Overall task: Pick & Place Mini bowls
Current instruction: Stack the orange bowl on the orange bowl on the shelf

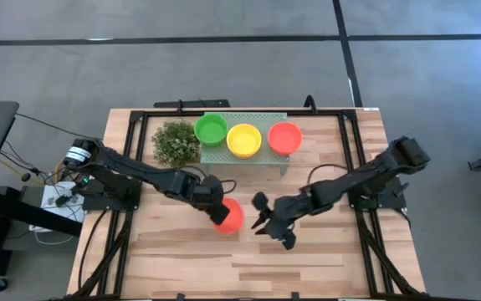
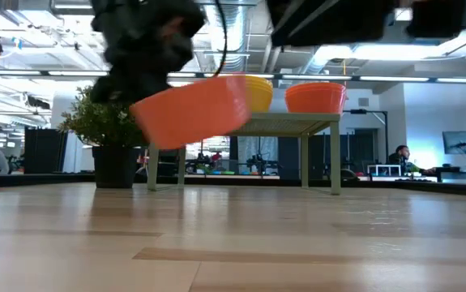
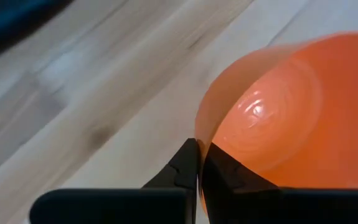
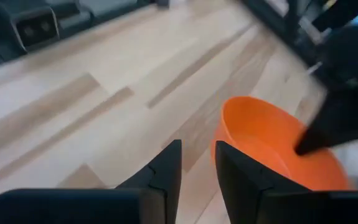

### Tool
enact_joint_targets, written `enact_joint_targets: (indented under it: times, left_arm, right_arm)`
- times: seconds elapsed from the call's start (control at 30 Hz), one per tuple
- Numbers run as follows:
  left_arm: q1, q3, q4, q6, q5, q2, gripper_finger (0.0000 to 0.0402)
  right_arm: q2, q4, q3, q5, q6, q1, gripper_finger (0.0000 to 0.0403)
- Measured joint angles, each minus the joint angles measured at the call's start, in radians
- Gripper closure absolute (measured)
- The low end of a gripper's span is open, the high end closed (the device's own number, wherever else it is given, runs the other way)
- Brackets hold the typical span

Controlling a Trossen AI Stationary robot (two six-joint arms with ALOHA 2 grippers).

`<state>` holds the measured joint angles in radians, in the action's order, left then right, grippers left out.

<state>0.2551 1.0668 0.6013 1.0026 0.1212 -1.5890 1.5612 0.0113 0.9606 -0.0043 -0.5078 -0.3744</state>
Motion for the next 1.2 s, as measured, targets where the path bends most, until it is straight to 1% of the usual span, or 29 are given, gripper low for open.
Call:
enact_joint_targets:
  times: [0.07, 0.13, 0.23, 0.33, 0.43, 0.67, 0.8, 0.93, 1.07, 1.2]
  left_arm:
    - [-0.017, 0.0, -0.079, 0.02, -0.002, 0.0, 0.0392]
    - [-0.032, 0.0, -0.13, 0.03, -0.024, 0.0, 0.0392]
    - [-0.04, 0.0, -0.118, 0.03, -0.053, 0.0, 0.0392]
    - [-0.03, 0.0, -0.079, 0.032, -0.063, 0.0, 0.0392]
    - [-0.024, 0.0, -0.035, 0.038, -0.061, 0.0, 0.0392]
    - [-0.021, 0.0, -0.019, 0.035, -0.043, 0.0, 0.0392]
    - [-0.023, 0.0, -0.014, 0.036, -0.038, 0.0, 0.0392]
    - [-0.02, 0.0, -0.016, 0.042, -0.044, 0.0, 0.0392]
    - [-0.013, 0.0, -0.016, 0.026, -0.042, 0.0, 0.0392]
    - [-0.004, 0.0, -0.02, 0.025, -0.042, 0.0, 0.0392]
  right_arm:
    - [0.067, 0.076, 0.08, 0.001, -0.013, 0.0, 0.0303]
    - [0.124, 0.133, 0.149, 0.005, -0.06, 0.0, 0.0292]
    - [0.196, 0.161, 0.227, 0.039, -0.135, -0.006, 0.0278]
    - [0.24, 0.198, 0.273, 0.124, -0.196, -0.018, 0.0268]
    - [0.268, 0.216, 0.294, 0.184, -0.209, -0.026, 0.0263]
    - [0.275, 0.212, 0.297, 0.21, -0.228, -0.038, 0.0266]
    - [0.26, 0.219, 0.297, 0.261, -0.228, -0.051, 0.027]
    - [0.251, 0.22, 0.297, 0.316, -0.268, -0.064, 0.027]
    - [0.251, 0.257, 0.297, 0.395, -0.277, -0.059, 0.0269]
    - [0.251, 0.281, 0.297, 0.399, -0.279, -0.052, 0.0271]
